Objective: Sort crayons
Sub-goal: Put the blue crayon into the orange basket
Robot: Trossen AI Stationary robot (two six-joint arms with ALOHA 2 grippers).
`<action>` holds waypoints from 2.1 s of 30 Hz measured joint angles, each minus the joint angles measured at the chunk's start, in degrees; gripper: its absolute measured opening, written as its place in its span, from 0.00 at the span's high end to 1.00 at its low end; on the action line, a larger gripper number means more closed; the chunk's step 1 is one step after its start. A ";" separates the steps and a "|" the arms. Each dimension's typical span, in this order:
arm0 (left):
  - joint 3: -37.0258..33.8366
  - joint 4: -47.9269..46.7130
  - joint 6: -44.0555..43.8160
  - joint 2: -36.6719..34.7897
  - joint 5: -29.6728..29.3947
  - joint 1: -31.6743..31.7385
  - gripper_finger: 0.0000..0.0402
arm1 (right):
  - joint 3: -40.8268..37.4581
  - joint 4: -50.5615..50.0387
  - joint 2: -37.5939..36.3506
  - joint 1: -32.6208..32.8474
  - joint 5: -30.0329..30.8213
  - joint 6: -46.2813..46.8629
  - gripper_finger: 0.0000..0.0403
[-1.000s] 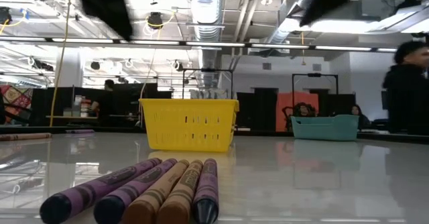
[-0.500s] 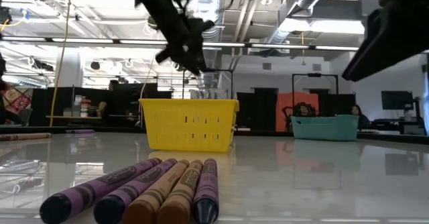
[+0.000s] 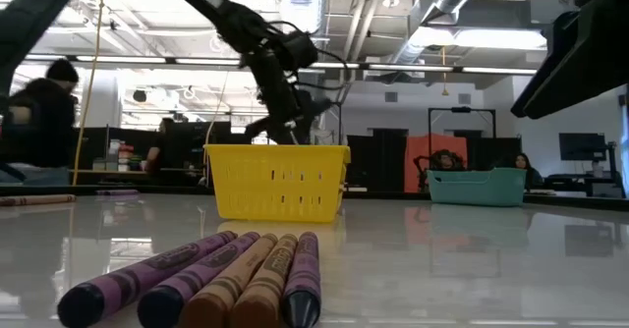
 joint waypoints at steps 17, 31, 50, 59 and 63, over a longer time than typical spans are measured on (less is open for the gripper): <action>23.91 -18.02 1.30 18.16 -1.26 4.30 0.73 | 0.00 0.17 0.03 0.02 0.07 -0.06 0.55; 23.45 -16.32 -0.84 19.10 0.83 6.47 0.73 | 0.00 0.18 0.03 0.00 1.22 -0.26 0.55; 24.31 -20.50 -0.23 22.46 2.22 7.23 0.73 | 0.00 0.96 0.08 0.90 2.55 -1.02 0.55; 27.82 -24.02 3.97 23.70 -0.13 7.08 0.73 | 0.00 0.83 0.08 1.38 2.71 -1.07 0.55; 32.81 -27.56 8.36 23.86 0.17 6.56 0.73 | 0.00 0.41 0.08 1.39 2.73 -1.09 0.55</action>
